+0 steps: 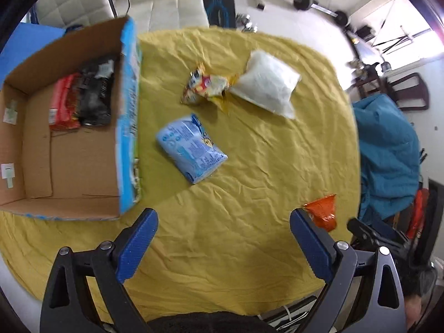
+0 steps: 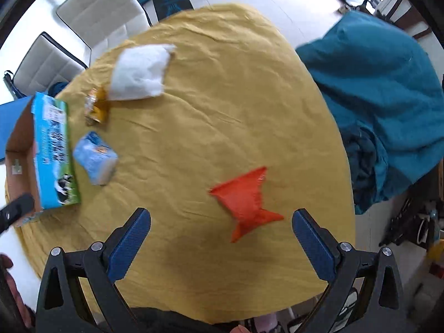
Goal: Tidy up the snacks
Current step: 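Grasp the blue milk packet with the left tool while the right tool grasps the orange bag, then carry both packets over the box and lower them inside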
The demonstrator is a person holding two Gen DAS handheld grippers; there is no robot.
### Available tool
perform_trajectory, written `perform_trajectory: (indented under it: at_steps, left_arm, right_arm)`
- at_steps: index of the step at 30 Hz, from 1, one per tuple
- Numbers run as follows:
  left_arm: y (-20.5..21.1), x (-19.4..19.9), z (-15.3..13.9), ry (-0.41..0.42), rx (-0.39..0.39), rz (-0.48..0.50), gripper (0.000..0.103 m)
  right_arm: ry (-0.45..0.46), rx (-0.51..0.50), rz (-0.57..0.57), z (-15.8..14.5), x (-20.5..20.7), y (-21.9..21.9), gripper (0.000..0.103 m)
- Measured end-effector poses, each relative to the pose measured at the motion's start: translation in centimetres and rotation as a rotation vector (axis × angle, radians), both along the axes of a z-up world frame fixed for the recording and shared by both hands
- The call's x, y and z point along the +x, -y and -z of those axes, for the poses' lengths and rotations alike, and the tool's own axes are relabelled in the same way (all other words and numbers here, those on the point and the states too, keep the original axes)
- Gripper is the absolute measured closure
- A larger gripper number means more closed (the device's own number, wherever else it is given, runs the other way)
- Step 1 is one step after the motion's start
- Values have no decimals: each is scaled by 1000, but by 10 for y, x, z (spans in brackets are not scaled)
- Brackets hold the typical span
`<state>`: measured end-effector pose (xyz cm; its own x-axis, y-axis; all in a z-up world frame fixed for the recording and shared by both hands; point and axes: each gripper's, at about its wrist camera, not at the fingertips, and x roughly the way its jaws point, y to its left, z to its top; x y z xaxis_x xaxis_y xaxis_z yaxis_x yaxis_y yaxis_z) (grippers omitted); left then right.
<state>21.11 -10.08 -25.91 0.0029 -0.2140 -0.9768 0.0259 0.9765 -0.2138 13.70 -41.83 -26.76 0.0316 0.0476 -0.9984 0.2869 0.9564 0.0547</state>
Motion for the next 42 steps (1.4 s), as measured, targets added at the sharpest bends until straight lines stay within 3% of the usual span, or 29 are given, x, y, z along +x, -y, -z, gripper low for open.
perform_trajectory:
  at_steps: [7, 14, 17, 18, 22, 24, 25, 29, 33, 39, 42]
  left_arm:
    - [25, 46, 69, -139, 52, -49, 6]
    - [8, 74, 119, -271, 113, -149, 6]
    - [-5, 78, 142, -332, 122, -203, 6]
    - [-9, 79, 148, -347, 126, -219, 9]
    - [-6, 81, 154, -303, 166, -195, 25]
    - [2, 78, 151, -271, 185, -145, 43]
    - [5, 76, 149, -256, 188, -124, 43]
    - [29, 61, 139, -176, 188, 6, 53]
    - [55, 46, 138, -131, 227, 154, 53]
    - [48, 48, 151, -156, 175, 84, 53]
    - [34, 47, 142, -130, 168, 89, 62]
  right_arm:
    - [-111, 20, -67, 61, -1, 28, 0]
    - [-220, 55, -147, 113, 7, 20, 0]
    - [-248, 64, -146, 126, 8, 20, 6]
    - [-252, 69, -142, 130, 7, 20, 12]
    - [-273, 79, -120, 138, 4, 23, 40]
    - [-264, 76, -108, 138, 0, 25, 51]
    - [-261, 70, -103, 138, -2, 26, 55]
    - [-247, 97, -69, 137, -13, 38, 56]
    - [-257, 114, -38, 141, -24, 43, 56]
    - [-276, 130, 23, 156, -35, 51, 56]
    - [-255, 127, 52, 155, -40, 57, 59]
